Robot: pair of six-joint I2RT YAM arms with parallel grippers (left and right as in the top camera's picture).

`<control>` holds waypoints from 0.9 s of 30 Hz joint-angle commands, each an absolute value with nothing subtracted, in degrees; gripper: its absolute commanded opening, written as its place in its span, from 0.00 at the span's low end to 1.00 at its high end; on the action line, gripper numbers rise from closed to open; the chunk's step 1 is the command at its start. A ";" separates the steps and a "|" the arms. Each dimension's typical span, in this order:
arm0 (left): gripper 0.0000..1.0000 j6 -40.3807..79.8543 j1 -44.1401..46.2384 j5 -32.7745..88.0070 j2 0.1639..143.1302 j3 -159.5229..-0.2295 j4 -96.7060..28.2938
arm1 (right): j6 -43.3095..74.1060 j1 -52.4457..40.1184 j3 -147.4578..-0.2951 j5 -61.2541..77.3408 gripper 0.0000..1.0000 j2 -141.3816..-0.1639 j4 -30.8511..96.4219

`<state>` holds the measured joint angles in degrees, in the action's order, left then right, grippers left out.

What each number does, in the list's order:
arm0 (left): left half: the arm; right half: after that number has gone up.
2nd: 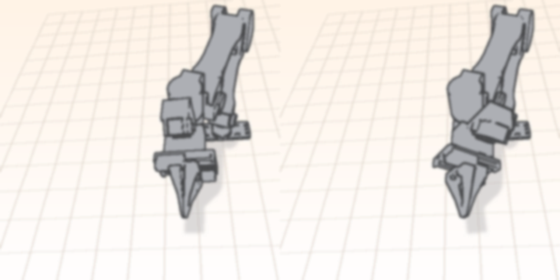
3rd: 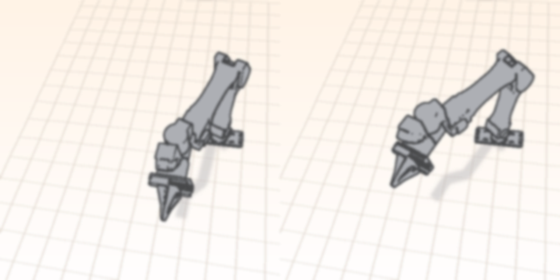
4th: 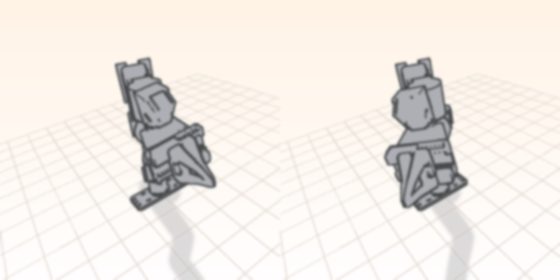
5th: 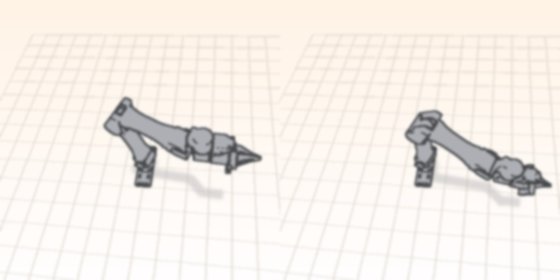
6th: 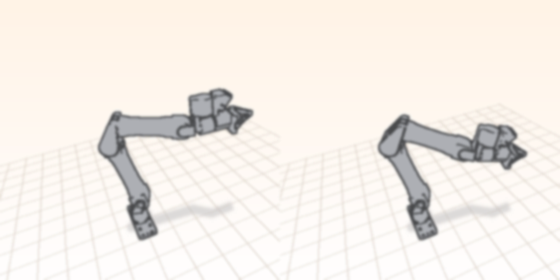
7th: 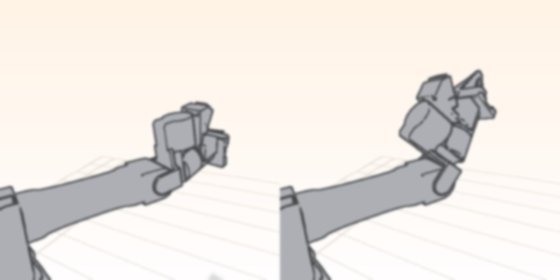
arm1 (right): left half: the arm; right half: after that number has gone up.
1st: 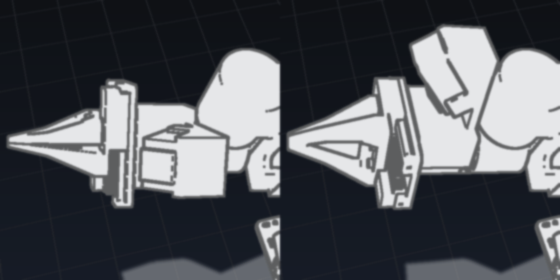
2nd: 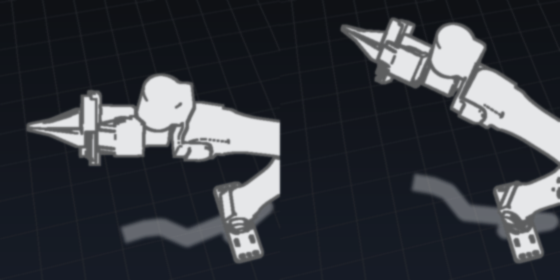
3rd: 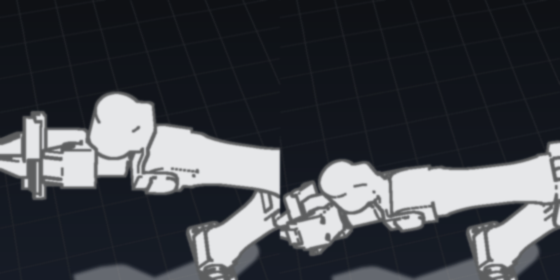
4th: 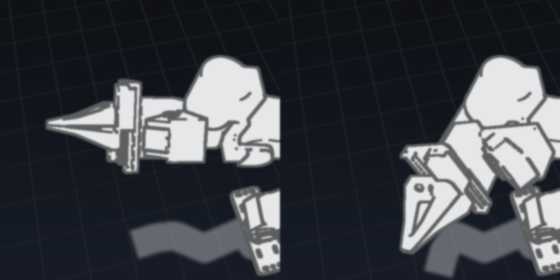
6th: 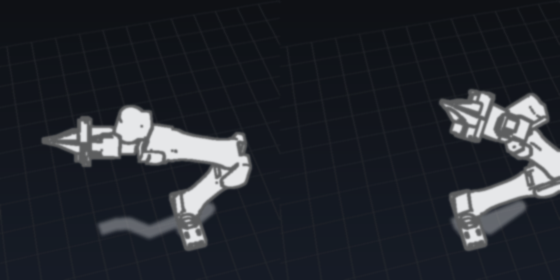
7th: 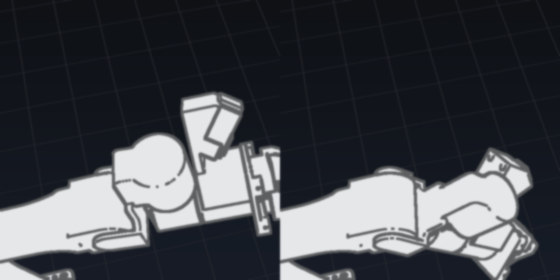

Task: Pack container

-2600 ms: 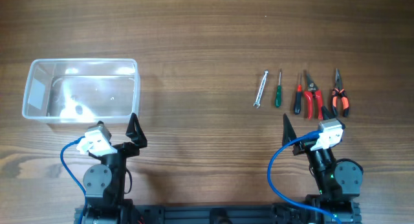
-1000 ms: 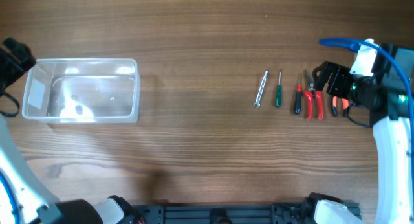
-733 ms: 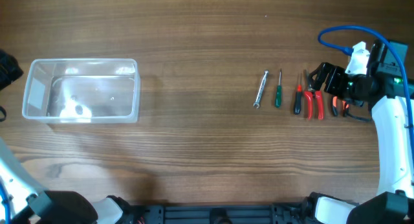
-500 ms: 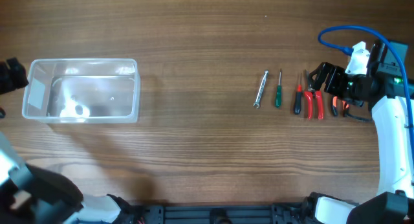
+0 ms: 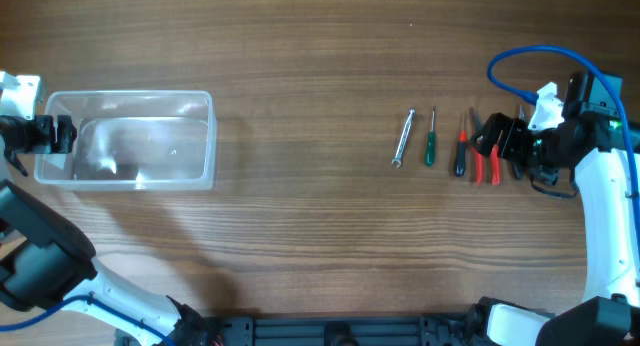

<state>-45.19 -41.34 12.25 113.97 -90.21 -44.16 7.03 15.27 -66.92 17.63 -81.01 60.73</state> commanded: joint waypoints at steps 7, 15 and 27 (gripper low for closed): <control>1.00 -43.72 -41.25 22.22 116.05 -91.02 -44.47 | 9.45 15.40 -67.92 18.50 1.00 -80.90 62.46; 0.83 -36.82 -41.36 18.39 116.05 -91.02 -40.21 | 9.47 15.40 -67.92 18.50 1.00 -80.90 63.53; 0.70 -37.26 -41.36 16.16 118.56 -90.96 -37.50 | 10.68 15.40 -67.92 18.50 1.00 -80.90 63.24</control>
<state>-37.15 -41.34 16.34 116.31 -90.28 -37.12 9.82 15.27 -66.92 17.63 -81.01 63.37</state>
